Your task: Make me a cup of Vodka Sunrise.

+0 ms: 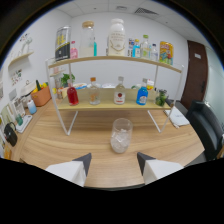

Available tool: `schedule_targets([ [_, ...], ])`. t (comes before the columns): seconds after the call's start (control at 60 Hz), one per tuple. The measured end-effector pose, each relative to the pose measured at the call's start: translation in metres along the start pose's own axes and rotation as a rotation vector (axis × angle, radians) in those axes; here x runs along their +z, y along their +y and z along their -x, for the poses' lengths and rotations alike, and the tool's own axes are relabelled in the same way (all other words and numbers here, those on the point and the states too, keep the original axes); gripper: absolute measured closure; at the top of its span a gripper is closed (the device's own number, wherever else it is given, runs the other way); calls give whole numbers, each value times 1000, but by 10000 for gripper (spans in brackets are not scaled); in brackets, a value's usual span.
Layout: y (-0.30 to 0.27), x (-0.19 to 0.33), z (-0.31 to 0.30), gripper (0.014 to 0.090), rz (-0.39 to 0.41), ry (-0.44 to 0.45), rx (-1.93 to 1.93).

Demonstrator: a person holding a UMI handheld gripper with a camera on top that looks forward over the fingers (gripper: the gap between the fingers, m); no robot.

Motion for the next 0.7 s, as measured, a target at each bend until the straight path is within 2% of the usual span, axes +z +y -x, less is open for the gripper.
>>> schedule_targets([
  [0.133, -11, 1, 49, 195, -49, -49, 15],
  [0.417, -89, 33, 126, 181, -241, -123, 11],
  [0.6, -136, 75, 150, 185, -304, -137, 9],
  [0.7, -158, 99, 152, 195, -324, -111, 5],
])
